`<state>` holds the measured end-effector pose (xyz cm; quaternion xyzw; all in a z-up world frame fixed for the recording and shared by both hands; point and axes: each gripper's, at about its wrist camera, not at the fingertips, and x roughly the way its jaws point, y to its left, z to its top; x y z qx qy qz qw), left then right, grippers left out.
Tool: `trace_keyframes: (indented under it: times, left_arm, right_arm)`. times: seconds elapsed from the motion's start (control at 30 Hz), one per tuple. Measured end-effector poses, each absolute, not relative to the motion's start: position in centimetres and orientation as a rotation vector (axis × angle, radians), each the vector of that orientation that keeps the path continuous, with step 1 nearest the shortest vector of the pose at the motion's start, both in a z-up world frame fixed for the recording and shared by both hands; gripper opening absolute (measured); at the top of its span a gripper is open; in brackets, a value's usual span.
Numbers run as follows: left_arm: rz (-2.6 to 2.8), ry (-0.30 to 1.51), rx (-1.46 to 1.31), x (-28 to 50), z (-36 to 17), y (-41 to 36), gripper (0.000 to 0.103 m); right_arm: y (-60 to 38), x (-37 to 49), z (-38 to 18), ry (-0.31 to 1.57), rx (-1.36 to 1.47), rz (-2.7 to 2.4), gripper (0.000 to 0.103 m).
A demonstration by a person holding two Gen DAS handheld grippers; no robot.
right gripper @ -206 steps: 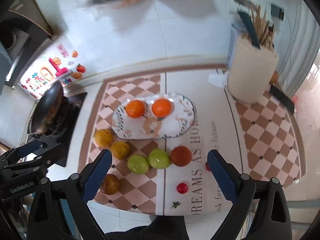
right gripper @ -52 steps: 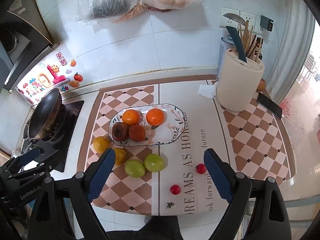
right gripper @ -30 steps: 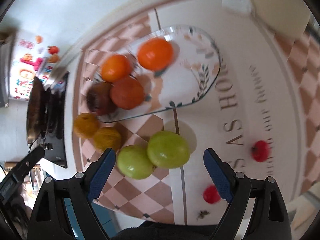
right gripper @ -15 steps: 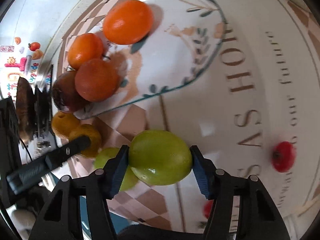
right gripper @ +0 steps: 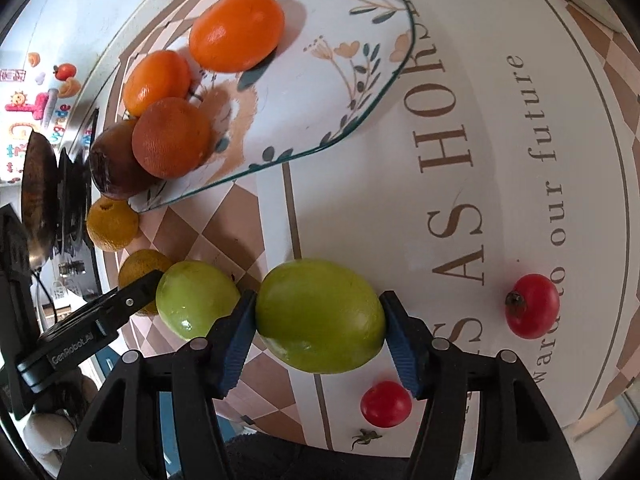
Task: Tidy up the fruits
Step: 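Grasp a lemon with the left gripper while right grasps a green apple, then set the lemon and green apple on the plate, open both grippers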
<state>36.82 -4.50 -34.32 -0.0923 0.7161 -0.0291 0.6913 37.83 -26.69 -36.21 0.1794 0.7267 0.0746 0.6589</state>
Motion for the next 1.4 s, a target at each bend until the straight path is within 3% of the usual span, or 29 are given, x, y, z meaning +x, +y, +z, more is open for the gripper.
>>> trace_keyframes:
  times: [0.53, 0.73, 1.03, 1.27, 1.4]
  left_arm:
    - [-0.067, 1.573, -0.181, 37.1, -33.6, -4.6, 0.056]
    - [-0.079, 1.616, -0.330, 38.1, -34.8, -2.8, 0.058]
    - [-0.065, 1.582, -0.241, 38.9, -34.4, -3.8, 0.056]
    - [-0.061, 1.523, -0.186, 38.0, -32.0, -3.6, 0.056]
    - [-0.074, 1.433, -0.164, 37.6, -27.9, -3.7, 0.056]
  right_arm:
    - [-26.8, 37.3, -36.1, 1.621, 0.387, 0.184, 0.063]
    - [-27.0, 37.7, -36.2, 1.631, 0.414, 0.174, 0.064]
    - [-26.6, 37.4, -36.0, 1.614, 0.365, 0.182, 0.063]
    - [-26.4, 37.2, -34.4, 1.566, 0.343, 0.194, 0.063]
    - [-26.6, 37.6, -32.1, 1.509, 0.354, 0.211, 0.063]
